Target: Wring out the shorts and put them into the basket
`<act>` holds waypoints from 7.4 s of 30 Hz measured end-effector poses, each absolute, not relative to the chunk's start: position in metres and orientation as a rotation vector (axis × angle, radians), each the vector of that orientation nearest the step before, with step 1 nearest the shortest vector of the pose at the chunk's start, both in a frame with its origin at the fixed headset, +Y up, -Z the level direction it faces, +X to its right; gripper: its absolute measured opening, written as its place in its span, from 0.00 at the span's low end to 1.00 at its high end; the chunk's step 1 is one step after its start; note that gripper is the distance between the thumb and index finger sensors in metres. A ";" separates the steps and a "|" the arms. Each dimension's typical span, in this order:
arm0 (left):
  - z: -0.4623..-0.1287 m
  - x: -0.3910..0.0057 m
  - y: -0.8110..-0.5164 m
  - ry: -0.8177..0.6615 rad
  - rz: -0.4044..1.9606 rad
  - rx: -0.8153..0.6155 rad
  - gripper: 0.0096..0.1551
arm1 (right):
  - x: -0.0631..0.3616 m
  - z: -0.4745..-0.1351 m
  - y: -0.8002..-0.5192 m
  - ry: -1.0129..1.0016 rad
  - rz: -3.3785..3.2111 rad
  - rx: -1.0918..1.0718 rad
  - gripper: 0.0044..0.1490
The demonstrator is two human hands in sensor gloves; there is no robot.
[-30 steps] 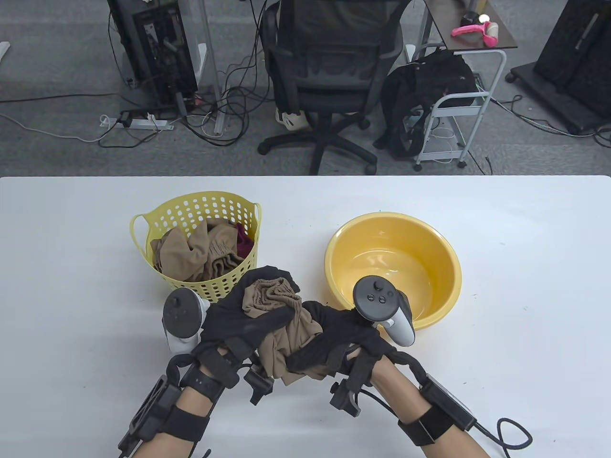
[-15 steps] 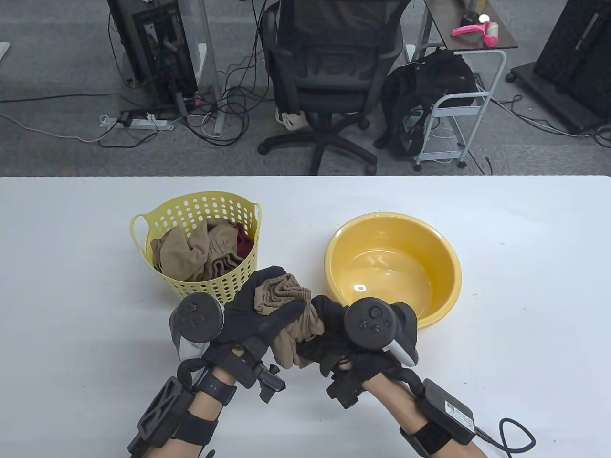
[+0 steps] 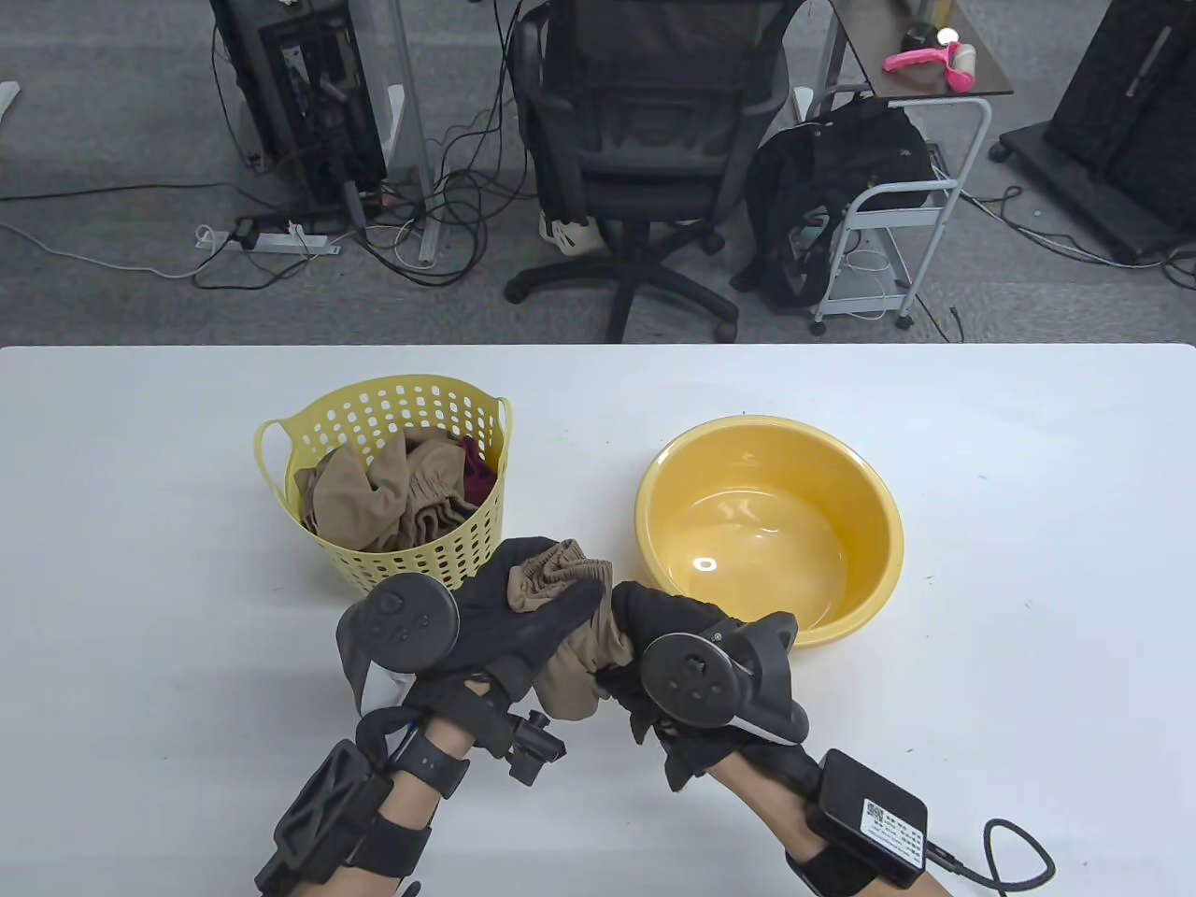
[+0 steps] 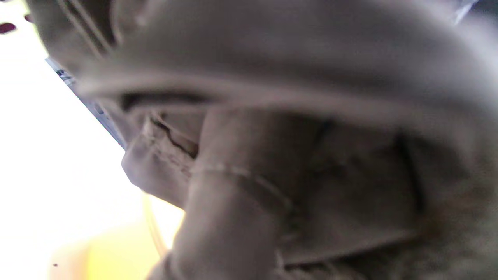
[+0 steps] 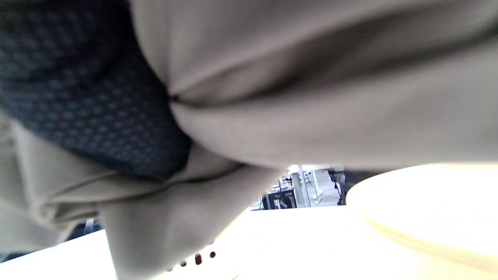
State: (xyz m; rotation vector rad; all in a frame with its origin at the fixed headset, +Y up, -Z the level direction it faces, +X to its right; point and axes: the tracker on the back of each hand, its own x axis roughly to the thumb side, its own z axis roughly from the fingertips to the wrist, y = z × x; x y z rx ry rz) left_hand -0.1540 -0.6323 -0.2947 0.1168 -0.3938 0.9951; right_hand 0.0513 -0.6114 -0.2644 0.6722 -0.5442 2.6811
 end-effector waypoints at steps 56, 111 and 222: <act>-0.304 -0.154 -0.635 -0.198 0.957 -0.105 0.38 | 0.031 -0.247 -0.609 -1.175 2.949 1.049 0.38; -0.272 -0.161 -0.587 -0.743 0.876 0.247 0.38 | 0.067 -0.303 -0.641 0.345 2.007 0.663 0.46; -0.324 -0.220 -0.572 -0.375 0.119 0.125 0.41 | 0.097 -0.252 -0.678 -0.152 2.653 0.647 0.67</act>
